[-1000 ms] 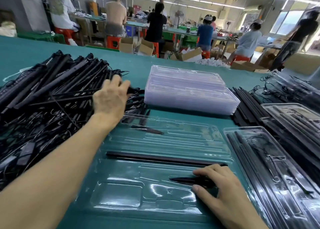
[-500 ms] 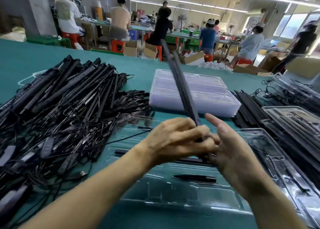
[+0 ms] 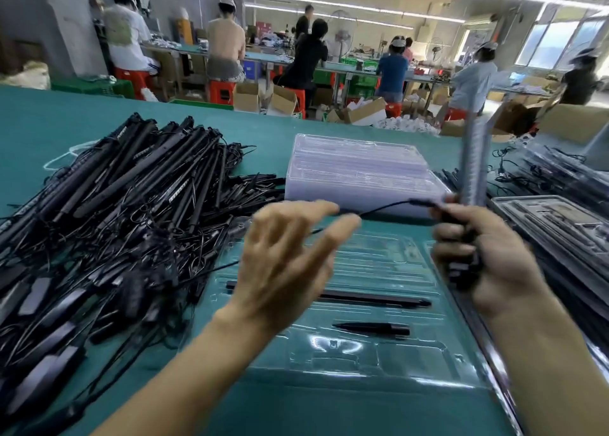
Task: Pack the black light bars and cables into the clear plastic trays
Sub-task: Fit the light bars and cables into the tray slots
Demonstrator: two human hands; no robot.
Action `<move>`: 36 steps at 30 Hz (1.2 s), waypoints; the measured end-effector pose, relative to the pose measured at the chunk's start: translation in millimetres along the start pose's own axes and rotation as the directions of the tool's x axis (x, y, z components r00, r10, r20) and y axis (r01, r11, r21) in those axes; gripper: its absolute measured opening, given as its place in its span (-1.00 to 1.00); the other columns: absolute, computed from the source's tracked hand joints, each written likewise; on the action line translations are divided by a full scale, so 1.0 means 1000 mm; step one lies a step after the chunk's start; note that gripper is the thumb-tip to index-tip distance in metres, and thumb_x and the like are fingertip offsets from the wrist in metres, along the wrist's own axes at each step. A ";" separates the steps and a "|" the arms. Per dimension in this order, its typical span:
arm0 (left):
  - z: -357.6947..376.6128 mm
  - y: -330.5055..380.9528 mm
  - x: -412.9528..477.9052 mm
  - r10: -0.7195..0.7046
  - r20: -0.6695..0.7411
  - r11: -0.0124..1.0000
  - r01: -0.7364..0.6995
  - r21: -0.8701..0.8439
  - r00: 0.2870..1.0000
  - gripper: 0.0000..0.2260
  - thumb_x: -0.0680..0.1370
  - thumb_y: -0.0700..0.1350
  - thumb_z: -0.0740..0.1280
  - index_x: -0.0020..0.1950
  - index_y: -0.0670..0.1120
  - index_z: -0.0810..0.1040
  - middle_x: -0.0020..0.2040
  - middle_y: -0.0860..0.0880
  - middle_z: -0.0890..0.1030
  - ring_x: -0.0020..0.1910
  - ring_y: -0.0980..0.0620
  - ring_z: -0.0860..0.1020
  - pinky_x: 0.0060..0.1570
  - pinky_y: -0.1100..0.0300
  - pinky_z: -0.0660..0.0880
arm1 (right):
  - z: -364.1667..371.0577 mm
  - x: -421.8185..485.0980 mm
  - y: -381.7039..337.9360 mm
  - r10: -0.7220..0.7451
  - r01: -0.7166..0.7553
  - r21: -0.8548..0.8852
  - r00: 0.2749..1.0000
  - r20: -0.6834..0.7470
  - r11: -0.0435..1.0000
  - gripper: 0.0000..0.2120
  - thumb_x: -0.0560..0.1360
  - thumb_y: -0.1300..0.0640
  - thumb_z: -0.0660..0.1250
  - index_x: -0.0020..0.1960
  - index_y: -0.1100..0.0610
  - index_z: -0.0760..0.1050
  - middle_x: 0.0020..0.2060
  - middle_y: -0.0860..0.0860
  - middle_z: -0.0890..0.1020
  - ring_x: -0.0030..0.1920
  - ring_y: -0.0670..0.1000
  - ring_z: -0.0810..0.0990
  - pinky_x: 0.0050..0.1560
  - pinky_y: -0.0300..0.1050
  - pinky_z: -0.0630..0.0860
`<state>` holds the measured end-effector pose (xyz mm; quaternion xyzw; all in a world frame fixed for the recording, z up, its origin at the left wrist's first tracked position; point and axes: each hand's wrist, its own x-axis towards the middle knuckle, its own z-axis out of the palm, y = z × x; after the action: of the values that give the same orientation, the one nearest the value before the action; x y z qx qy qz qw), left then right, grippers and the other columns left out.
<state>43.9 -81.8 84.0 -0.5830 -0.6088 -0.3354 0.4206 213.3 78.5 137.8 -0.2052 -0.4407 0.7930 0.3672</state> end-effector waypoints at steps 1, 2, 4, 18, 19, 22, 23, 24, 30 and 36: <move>-0.004 -0.009 -0.007 -0.098 0.028 0.991 0.095 0.094 0.995 -0.53 0.45 -0.11 0.47 0.32 0.03 0.43 0.23 -0.01 0.48 0.17 -0.09 0.49 0.22 0.01 0.36 | -0.006 0.001 -0.013 -0.054 0.055 0.039 0.998 -0.029 0.998 -0.85 0.53 0.27 0.19 -0.10 0.03 0.35 -0.48 -0.08 0.46 -0.59 -0.21 0.30 -0.67 -0.43 0.19; -0.008 -0.017 -0.011 -0.176 0.083 0.974 0.161 0.157 0.981 -0.54 0.43 -0.07 0.50 0.29 -0.01 0.47 0.17 -0.04 0.53 0.11 -0.12 0.52 0.14 -0.02 0.39 | -0.012 0.002 -0.025 -0.095 0.101 0.093 0.994 -0.061 0.991 -0.83 0.58 0.27 0.14 -0.11 0.03 0.35 -0.48 -0.10 0.45 -0.58 -0.21 0.29 -0.65 -0.43 0.20; -0.013 -0.028 -0.018 -0.267 0.173 0.949 0.228 0.219 0.948 -0.69 0.43 -0.05 0.50 0.13 -0.09 0.58 -0.02 -0.07 0.60 -0.07 -0.15 0.57 -0.09 -0.02 0.47 | -0.024 0.006 -0.037 -0.152 0.174 0.207 0.981 -0.117 0.963 -0.79 0.61 0.26 0.12 -0.13 0.01 0.36 -0.45 -0.13 0.44 -0.52 -0.20 0.32 -0.59 -0.40 0.25; -0.030 -0.066 -0.024 -0.410 0.331 0.911 0.362 0.198 0.850 -0.60 0.52 0.19 0.20 0.09 -0.08 0.60 -0.18 -0.05 0.50 -0.49 -0.18 0.53 -0.52 0.02 0.52 | -0.059 0.018 -0.017 -0.115 0.125 0.014 0.949 -0.292 0.992 -0.84 0.58 0.19 0.21 -0.18 0.09 0.35 -0.43 -0.08 0.40 -0.54 -0.19 0.27 -0.62 -0.41 0.18; -0.031 -0.068 -0.023 -0.396 0.290 0.918 0.362 0.165 0.871 -0.62 0.51 0.18 0.25 0.07 -0.10 0.60 -0.19 -0.06 0.50 -0.48 -0.18 0.53 -0.51 0.00 0.52 | -0.057 0.013 -0.010 -0.098 0.076 -0.088 0.955 -0.281 0.993 -0.89 0.55 0.18 0.27 -0.14 0.14 0.38 -0.43 -0.07 0.43 -0.55 -0.20 0.28 -0.65 -0.40 0.17; -0.034 -0.071 -0.024 -0.400 0.206 0.916 0.389 0.095 0.893 -0.67 0.47 0.14 0.36 0.04 -0.10 0.59 -0.18 -0.08 0.59 -0.36 -0.19 0.58 -0.43 -0.07 0.56 | -0.035 0.000 0.016 -0.054 0.014 -0.269 0.988 -0.142 0.963 -0.66 0.31 0.16 0.45 0.00 0.20 0.42 -0.34 0.02 0.57 -0.53 -0.15 0.40 -0.65 -0.36 0.23; -0.035 -0.070 -0.024 -0.401 0.193 0.916 0.394 0.075 0.895 -0.69 0.46 0.12 0.39 0.03 -0.08 0.59 -0.17 -0.08 0.61 -0.32 -0.16 0.60 -0.39 -0.08 0.57 | -0.024 -0.003 0.027 -0.030 0.001 -0.301 0.995 -0.091 0.954 -0.64 0.23 0.14 0.49 -0.05 0.16 0.44 -0.24 0.08 0.63 -0.49 -0.11 0.48 -0.63 -0.34 0.27; -0.035 -0.069 -0.023 -0.400 0.195 0.916 0.399 0.049 0.895 -0.72 0.45 0.09 0.43 0.02 -0.08 0.59 -0.17 -0.06 0.63 -0.29 -0.12 0.61 -0.36 -0.07 0.58 | -0.011 -0.007 0.038 0.003 -0.016 -0.344 0.999 -0.040 0.939 -0.66 0.19 0.12 0.52 -0.12 0.10 0.47 -0.14 0.12 0.66 -0.43 -0.07 0.56 -0.60 -0.32 0.31; -0.030 -0.070 -0.022 -0.532 0.360 0.723 0.633 -0.278 0.766 -0.61 0.35 -0.26 0.57 0.10 0.06 0.64 -0.17 0.20 0.65 -0.13 0.25 0.62 -0.08 0.52 0.46 | 0.064 -0.011 0.096 0.073 0.022 -0.452 0.978 0.193 0.892 -0.82 0.28 0.05 0.55 -0.27 -0.22 0.61 0.06 -0.03 0.69 -0.05 0.01 0.70 -0.51 -0.29 0.35; -0.030 -0.077 -0.026 -0.561 0.432 0.536 0.707 -0.460 0.706 -0.54 0.37 -0.29 0.57 0.11 0.16 0.59 -0.06 0.12 0.67 -0.05 0.11 0.65 -0.06 0.16 0.61 | 0.089 -0.005 0.125 -0.007 0.162 -0.587 0.966 0.257 0.793 -0.63 0.26 0.14 0.61 -0.03 -0.04 0.53 -0.07 -0.03 0.66 -0.31 -0.17 0.57 -0.34 -0.21 0.54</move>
<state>-29.3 -127.7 79.4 -0.4555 -0.6855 -0.5679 -0.0112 108.6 -16.6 78.9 -0.1934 -0.7200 0.6130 0.2615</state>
